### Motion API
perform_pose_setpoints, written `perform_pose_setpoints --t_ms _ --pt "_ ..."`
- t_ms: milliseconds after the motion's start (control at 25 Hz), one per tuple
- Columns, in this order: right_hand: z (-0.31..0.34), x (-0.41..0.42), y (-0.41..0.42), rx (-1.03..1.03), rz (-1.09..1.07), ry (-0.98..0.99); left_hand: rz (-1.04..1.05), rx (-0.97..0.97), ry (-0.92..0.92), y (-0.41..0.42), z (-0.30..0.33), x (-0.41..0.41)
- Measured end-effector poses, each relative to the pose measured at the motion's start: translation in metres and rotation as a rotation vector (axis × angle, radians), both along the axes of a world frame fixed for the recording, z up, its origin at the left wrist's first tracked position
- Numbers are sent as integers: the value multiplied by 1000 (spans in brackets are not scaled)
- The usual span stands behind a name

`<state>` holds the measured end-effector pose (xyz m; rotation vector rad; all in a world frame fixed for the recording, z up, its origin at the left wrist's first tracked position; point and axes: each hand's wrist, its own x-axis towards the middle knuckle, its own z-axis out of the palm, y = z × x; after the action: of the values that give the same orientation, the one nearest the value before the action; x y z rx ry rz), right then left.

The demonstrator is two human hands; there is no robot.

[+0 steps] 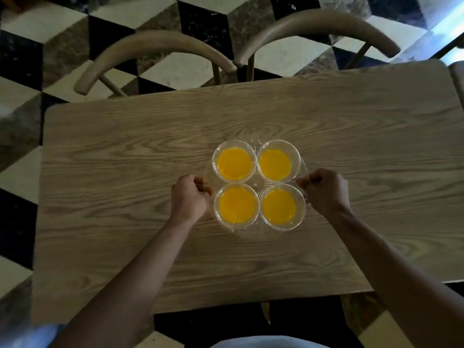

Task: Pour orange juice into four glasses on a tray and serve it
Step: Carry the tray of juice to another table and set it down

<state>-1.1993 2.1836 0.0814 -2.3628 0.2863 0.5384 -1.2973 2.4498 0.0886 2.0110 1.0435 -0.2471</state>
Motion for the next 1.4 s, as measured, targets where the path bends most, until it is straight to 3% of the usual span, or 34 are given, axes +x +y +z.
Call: perform_pose_setpoints --t_ms 1400 --pt "-49 34 21 -17 -3 -6 44 -58 20 33 -55 28"
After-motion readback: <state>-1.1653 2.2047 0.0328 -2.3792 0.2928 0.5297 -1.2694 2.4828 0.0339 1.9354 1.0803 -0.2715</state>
